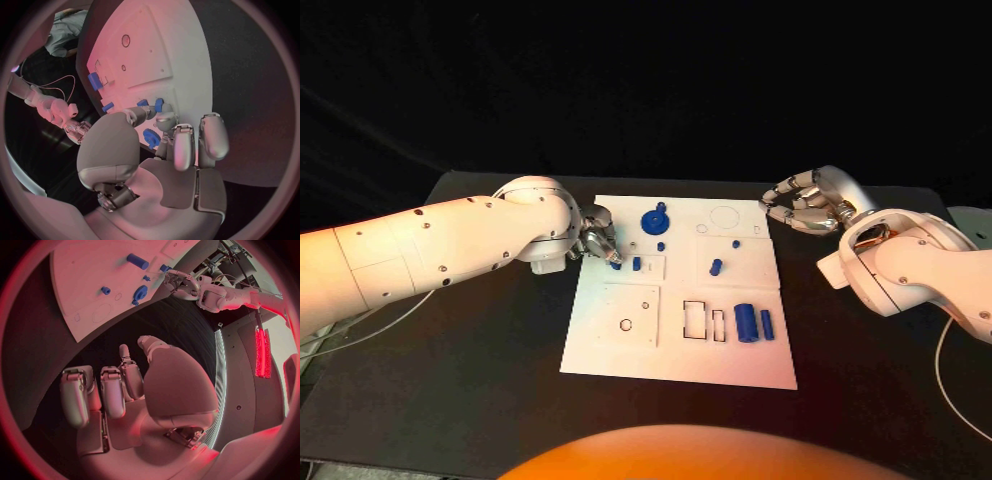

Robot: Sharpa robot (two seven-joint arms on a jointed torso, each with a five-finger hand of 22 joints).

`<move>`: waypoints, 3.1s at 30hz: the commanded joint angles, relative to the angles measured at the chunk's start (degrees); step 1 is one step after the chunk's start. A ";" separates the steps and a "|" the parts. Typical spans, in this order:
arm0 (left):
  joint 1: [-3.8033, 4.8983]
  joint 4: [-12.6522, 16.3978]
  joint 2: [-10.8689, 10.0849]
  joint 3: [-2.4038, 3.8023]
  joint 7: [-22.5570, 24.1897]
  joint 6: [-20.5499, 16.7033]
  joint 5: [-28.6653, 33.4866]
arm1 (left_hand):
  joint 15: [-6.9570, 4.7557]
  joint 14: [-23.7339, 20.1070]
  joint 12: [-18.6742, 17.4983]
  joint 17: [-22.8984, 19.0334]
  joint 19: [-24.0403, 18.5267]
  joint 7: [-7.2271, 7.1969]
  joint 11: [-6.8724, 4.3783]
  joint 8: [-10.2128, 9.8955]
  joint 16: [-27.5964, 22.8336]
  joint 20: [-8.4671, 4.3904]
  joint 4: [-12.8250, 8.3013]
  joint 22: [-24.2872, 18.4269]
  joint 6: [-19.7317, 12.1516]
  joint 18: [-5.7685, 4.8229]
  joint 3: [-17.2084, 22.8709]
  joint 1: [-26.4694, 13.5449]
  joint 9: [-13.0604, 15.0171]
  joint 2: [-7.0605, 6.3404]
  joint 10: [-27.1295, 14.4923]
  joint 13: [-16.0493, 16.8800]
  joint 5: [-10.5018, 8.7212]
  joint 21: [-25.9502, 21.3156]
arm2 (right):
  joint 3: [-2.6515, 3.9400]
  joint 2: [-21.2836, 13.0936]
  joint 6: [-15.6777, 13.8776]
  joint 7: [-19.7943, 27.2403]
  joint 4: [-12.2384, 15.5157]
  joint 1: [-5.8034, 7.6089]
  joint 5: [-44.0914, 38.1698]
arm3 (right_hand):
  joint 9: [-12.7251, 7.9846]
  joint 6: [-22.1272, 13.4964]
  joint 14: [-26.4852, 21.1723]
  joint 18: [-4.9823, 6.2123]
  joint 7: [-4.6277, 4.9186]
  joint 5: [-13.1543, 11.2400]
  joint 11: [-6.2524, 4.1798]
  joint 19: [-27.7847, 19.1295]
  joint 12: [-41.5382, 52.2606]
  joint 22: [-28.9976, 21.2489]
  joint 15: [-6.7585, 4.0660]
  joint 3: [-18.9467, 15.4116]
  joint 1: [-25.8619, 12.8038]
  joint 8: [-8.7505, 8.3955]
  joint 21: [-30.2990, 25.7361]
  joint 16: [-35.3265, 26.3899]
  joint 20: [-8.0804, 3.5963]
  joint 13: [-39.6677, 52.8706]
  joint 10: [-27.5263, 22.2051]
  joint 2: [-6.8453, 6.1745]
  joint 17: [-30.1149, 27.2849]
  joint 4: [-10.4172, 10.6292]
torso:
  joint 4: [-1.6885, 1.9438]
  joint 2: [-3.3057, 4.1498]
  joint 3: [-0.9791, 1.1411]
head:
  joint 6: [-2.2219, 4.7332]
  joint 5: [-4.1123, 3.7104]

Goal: Assemble the parts on the task board

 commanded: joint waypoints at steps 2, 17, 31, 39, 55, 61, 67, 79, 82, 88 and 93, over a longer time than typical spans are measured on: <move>-0.04 0.07 0.25 -0.01 0.18 0.70 0.72 | -0.36 4.28 0.35 7.84 0.46 -1.11 -0.18 0.12 0.50 0.03 -2.04 0.26 1.53 -1.07 1.55 -0.81 -0.06 -0.03 0.54 0.24 -0.20 0.41 | 0.00 -0.04 0.45 0.40 0.07 -0.03 -0.36 | -0.05 -0.29 5.17 0.32 -0.01 0.32 -0.29 4.70 -0.13 13.48 -0.34 0.15 -0.13 0.18 -0.19 -0.29 -0.31 5.45 -0.07 -0.24 11.54 0.00 | -0.04 -0.01 0.02 | -0.12 -0.02; -0.04 -0.32 0.55 -0.01 0.14 1.49 0.83 | -0.54 4.38 0.38 8.29 0.60 -1.35 -0.38 -0.03 0.70 -0.15 -0.92 0.51 2.17 -1.12 -0.37 -2.14 0.04 -0.45 0.65 0.23 -0.36 0.50 | 0.00 -0.20 0.27 0.49 0.21 -0.03 -0.33 | -0.05 -0.29 5.17 0.32 -0.01 0.32 -0.29 4.70 -0.13 13.48 -0.34 0.15 -0.13 0.18 -0.19 -0.29 -0.31 5.45 -0.07 -0.24 11.54 0.00 | 0.00 -0.06 0.05 | -0.22 -0.08; -0.04 -1.15 1.20 -0.03 0.03 1.90 1.17 | -0.62 4.45 0.33 8.62 0.74 -1.49 -0.48 0.03 0.83 -0.23 -0.01 0.79 2.72 -1.18 -1.59 -2.90 0.17 -0.33 0.67 0.16 -0.46 0.58 | 0.00 -0.23 0.20 0.51 0.25 -0.02 -0.31 | -0.08 -0.37 5.16 0.36 0.00 0.34 -0.28 4.63 -0.21 13.41 -0.33 0.29 -0.23 0.18 -0.32 -0.32 -0.30 5.38 -0.13 -0.30 11.50 0.01 | 0.00 -0.02 -0.02 | -0.30 -0.20; -0.04 -1.40 1.29 -0.04 -0.02 2.21 1.19 | -0.66 4.45 0.33 8.65 0.78 -1.54 -0.53 0.07 0.85 -0.27 0.33 0.85 2.90 -1.19 -2.11 -3.23 0.24 -0.39 0.69 0.17 -0.47 0.60 | 0.00 -0.17 0.15 0.58 0.20 -0.02 -0.29 | -0.08 -0.37 5.16 0.35 0.01 0.35 -0.28 4.64 -0.19 13.41 -0.33 0.33 -0.27 0.19 -0.32 -0.32 -0.30 5.40 -0.12 -0.30 11.50 0.02 | 0.03 -0.02 -0.03 | -0.33 -0.23; -0.04 -2.02 1.30 -0.05 -0.01 1.82 1.09 | -0.71 4.43 0.16 8.60 0.86 -1.56 -0.56 -0.06 0.84 -0.36 2.03 0.97 3.19 -1.23 -4.63 -4.66 0.46 -0.67 0.62 -0.02 -0.56 0.59 | 0.00 -0.19 -0.64 1.15 0.12 -0.02 0.00 | -0.14 -0.48 5.13 0.41 0.05 0.25 -0.22 4.53 -0.38 13.29 -0.29 0.29 -1.21 0.25 -0.54 -0.38 -0.28 5.23 -0.25 -0.62 11.39 0.21 | 0.01 -0.05 -0.01 | -0.22 -0.17; -0.04 -2.18 1.23 -0.04 0.01 1.34 0.96 | -0.68 4.41 0.09 8.57 0.92 -1.52 -0.52 -0.15 0.83 -0.35 3.26 1.07 3.31 -1.25 -6.45 -5.42 0.58 -0.54 0.55 -0.11 -0.58 0.61 | 0.00 -0.23 -0.57 1.16 0.11 -0.03 0.09 | -0.16 -0.55 5.10 0.45 0.05 0.22 -0.20 4.44 -0.63 13.20 -0.28 0.26 -1.53 0.25 -0.71 -0.43 -0.27 5.03 -0.44 -0.66 11.30 0.23 | -0.06 -0.01 -0.04 | -0.13 -0.21; -0.04 -2.31 1.14 -0.02 0.01 1.03 0.89 | -0.64 4.40 0.03 8.54 0.94 -1.46 -0.46 -0.26 0.82 -0.32 4.08 1.13 3.28 -1.27 -7.76 -5.78 0.66 -0.60 0.46 -0.17 -0.54 0.60 | 0.00 -0.23 -0.43 1.13 0.08 -0.03 0.14 | -0.16 -0.55 5.10 0.45 0.05 0.22 -0.20 4.44 -0.63 13.20 -0.28 0.26 -1.53 0.25 -0.71 -0.43 -0.27 5.03 -0.44 -0.66 11.30 0.23 | -0.03 0.01 -0.01 | -0.17 -0.32; -0.05 -2.33 0.96 0.01 0.01 0.09 1.24 | -0.49 4.37 -0.10 8.43 0.95 -1.28 -0.29 -0.43 0.78 -0.18 6.93 1.26 3.30 -1.29 -12.36 -6.61 0.99 -0.76 0.15 -0.42 -0.60 0.58 | 0.00 -0.21 0.00 0.99 0.00 -0.05 0.16 | -0.18 -0.63 5.03 0.51 0.06 0.19 -0.20 4.33 -0.83 13.07 -0.26 0.24 -2.09 0.27 -0.93 -0.58 -0.26 4.87 -0.58 -0.69 11.03 0.26 | -0.01 -0.02 -0.04 | -0.19 -0.32; -0.05 -2.11 0.72 0.03 0.09 -1.56 1.66 | -0.47 4.34 -0.14 8.33 0.95 -1.24 -0.26 -0.51 0.75 -0.17 7.81 1.25 3.32 -1.28 -14.58 -7.07 1.10 -0.77 0.07 -0.51 -0.72 0.55 | 0.00 -0.16 0.20 0.93 -0.03 -0.07 0.16 | -0.19 -0.66 5.00 0.55 0.06 0.16 -0.19 4.26 -0.88 12.99 -0.26 0.23 -2.35 0.29 -1.08 -0.63 -0.25 4.83 -0.62 -0.68 10.94 0.26 | -0.02 -0.03 -0.05 | -0.12 -0.37; -0.05 -1.22 0.01 0.31 0.33 -4.71 2.52 | -0.45 4.23 -0.95 7.90 0.62 -1.24 -0.23 -0.69 0.58 -0.14 8.07 0.63 3.03 -1.14 -18.30 -9.20 1.30 -0.12 -0.61 -1.93 -2.09 0.20 | 0.00 -0.09 0.33 0.91 -0.09 -0.13 0.19 | -0.20 -0.72 4.98 0.55 0.03 -0.27 -0.20 4.25 -0.90 12.98 -0.27 0.20 -2.88 0.36 -1.10 -0.68 -0.25 4.81 -0.62 -0.72 10.88 0.21 | -0.01 -0.03 -0.01 | -0.04 -0.38; -0.03 -0.31 -1.01 0.83 2.07 -10.55 4.80 | 0.07 3.01 -5.16 3.47 -2.49 -0.42 0.53 -1.62 -1.35 0.24 7.94 -4.99 0.66 -0.05 -20.18 -7.71 1.37 0.11 -4.66 -7.76 -1.77 -2.86 | 0.00 -0.07 0.29 1.00 -0.19 -0.15 0.28 | -0.20 -0.73 4.98 0.56 0.02 -0.45 -0.21 4.24 -0.95 12.98 -0.27 0.21 -3.01 0.39 -1.12 -0.70 -0.25 4.77 -0.66 -0.71 10.85 0.20 | -0.08 -0.09 0.04 | 0.08 -0.47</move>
